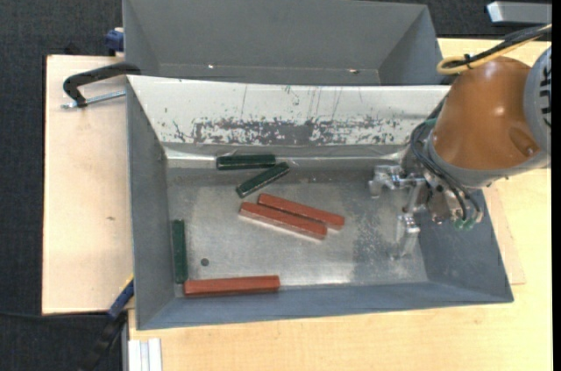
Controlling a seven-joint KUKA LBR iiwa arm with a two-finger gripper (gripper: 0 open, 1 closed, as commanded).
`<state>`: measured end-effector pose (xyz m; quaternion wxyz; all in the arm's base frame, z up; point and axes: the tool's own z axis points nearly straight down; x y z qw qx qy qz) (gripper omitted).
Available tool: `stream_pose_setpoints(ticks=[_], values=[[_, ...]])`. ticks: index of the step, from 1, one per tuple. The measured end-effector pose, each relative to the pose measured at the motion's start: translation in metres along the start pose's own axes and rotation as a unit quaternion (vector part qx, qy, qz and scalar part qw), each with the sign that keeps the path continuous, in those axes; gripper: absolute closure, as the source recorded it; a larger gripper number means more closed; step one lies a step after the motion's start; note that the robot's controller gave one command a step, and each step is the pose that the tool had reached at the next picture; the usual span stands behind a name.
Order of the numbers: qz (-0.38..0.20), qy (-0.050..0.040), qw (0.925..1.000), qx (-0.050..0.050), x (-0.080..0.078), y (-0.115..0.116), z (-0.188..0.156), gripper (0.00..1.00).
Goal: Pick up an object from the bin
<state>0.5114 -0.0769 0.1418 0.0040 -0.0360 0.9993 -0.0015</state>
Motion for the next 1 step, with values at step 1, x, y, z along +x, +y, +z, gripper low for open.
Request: stream_pose_setpoints(ticks=[1], values=[[-0.014, 0.0012, 0.9999, -0.002, -0.0522, 0.0539, 0.0665, 1.00]])
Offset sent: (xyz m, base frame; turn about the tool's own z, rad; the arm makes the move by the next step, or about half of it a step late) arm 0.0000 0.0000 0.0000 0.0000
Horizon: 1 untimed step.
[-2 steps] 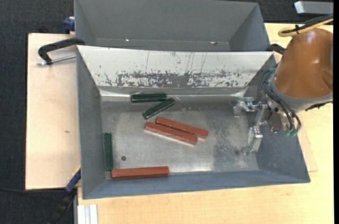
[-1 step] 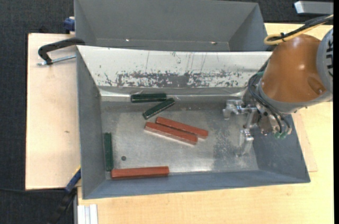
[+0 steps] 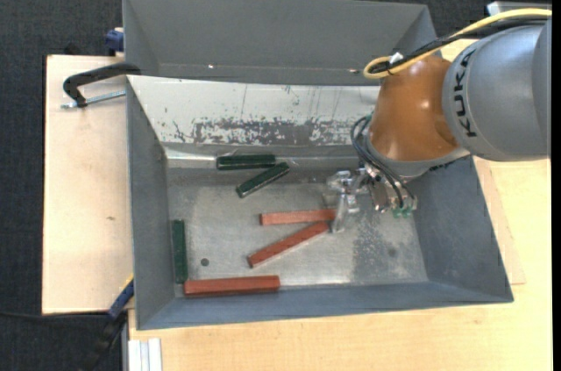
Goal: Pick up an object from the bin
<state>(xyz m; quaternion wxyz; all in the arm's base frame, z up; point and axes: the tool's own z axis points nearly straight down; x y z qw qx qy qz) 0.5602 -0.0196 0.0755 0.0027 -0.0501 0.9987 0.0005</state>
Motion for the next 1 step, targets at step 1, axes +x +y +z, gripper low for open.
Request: stream_pose_setpoints(ticks=[1], values=[[0.000, 0.0001, 1.0000, 0.000, 0.0000, 0.0000, 0.0000, 1.00]])
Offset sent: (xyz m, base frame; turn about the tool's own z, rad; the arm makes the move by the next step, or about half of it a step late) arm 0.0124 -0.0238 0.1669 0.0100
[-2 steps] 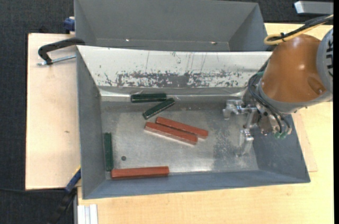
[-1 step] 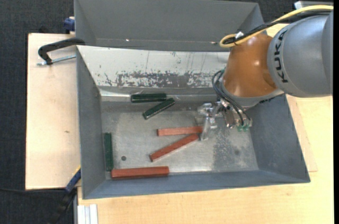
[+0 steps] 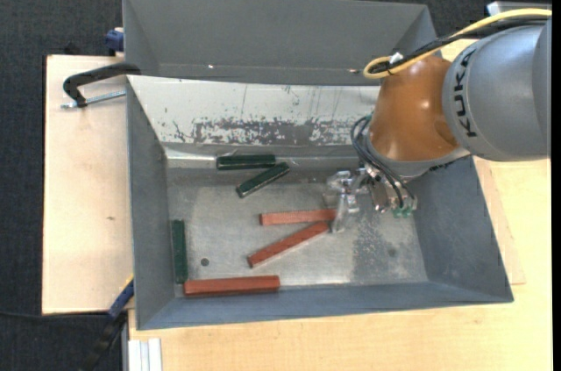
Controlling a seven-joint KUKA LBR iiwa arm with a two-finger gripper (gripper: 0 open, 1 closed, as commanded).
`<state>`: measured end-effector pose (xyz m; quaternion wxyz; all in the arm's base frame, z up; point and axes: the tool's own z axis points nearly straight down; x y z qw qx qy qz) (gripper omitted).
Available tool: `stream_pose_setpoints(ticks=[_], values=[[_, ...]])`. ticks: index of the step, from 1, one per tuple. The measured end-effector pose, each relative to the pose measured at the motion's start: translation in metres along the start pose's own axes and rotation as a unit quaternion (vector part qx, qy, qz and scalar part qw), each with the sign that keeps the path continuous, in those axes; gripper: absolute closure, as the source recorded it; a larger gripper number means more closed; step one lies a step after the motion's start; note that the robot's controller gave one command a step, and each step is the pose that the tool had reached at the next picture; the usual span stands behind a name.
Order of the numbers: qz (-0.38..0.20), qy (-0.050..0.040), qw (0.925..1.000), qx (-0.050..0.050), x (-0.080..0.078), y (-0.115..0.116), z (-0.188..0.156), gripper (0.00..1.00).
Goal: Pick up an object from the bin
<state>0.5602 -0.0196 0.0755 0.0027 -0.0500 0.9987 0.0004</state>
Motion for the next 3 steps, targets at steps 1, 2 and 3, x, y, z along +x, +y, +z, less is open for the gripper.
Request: stream_pose_setpoints(ticks=[1, 2, 3], values=[[0.002, 0.0031, 1.0000, 0.000, -0.003, -0.008, -0.054, 1.00], [0.072, -0.0001, 0.9974, 0.000, 0.003, 0.003, -0.078, 1.00], [-0.003, -0.0004, 1.0000, 0.000, -0.009, -0.001, -0.201, 1.00]])
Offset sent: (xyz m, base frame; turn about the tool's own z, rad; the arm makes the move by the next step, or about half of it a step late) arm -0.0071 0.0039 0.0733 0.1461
